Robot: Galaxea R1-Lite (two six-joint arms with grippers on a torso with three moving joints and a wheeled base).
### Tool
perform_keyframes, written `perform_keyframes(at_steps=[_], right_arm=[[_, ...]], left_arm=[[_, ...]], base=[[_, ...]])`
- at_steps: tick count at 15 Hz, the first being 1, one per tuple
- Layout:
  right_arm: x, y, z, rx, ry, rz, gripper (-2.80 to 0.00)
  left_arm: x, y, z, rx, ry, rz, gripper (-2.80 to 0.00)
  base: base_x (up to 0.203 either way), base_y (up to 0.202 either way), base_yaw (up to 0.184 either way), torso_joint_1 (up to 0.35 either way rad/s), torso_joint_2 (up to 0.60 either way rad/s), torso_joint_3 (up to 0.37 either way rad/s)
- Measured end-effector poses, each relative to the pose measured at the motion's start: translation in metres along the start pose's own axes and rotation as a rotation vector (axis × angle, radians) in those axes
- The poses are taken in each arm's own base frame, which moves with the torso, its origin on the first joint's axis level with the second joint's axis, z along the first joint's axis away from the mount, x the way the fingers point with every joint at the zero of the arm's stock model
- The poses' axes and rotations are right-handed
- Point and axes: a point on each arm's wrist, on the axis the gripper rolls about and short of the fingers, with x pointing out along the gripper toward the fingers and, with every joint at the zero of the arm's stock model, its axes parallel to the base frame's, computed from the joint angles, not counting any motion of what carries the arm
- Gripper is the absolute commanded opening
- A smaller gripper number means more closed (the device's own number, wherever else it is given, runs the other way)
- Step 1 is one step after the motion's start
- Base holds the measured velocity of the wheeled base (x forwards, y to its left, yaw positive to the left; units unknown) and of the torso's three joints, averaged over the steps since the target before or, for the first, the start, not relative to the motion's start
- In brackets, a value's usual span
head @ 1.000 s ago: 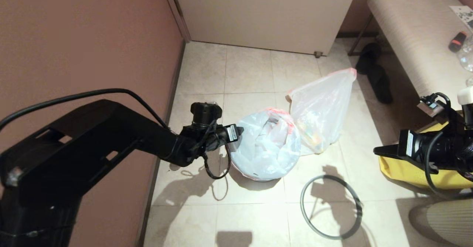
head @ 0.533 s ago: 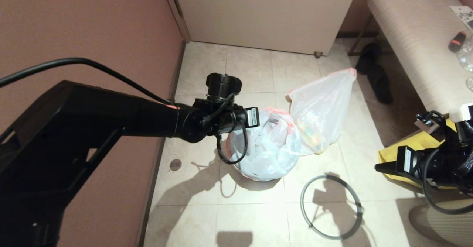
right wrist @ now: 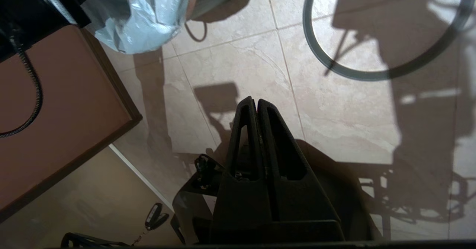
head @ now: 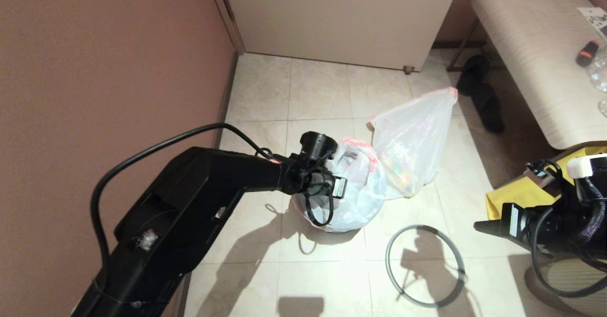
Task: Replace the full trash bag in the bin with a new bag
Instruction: Put the new garbage bag on the trash can
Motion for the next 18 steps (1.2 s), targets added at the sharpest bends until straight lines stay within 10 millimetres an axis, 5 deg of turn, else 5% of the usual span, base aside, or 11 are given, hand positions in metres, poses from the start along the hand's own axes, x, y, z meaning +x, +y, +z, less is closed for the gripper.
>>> perform_keyframes(at_steps=[7, 11, 18], right_arm=[[0.003, -0.008, -0.013, 0.001, 0.01, 0.004, -2.8], [0.005, -0.011, -0.018, 0.009, 0.029, -0.005, -2.8], [0.007, -0.018, -0.026, 0.007, 0.013, -0.002, -2.8]], left_arm=[[0.07, 0.031, -0.063, 0.042, 0.061, 0.139, -2.8], [0.075, 0.041, -0.095, 0.1, 0.277, 0.208, -2.8], [0.09, 0.058, -0.112, 0.322, 0.325, 0.153, -2.8]], base=[[0.0, 0.0, 0.0, 0.0, 0.0, 0.0], [0.0, 0.0, 0.0, 0.0, 0.0, 0.0], [0.0, 0.0, 0.0, 0.0, 0.0, 0.0]])
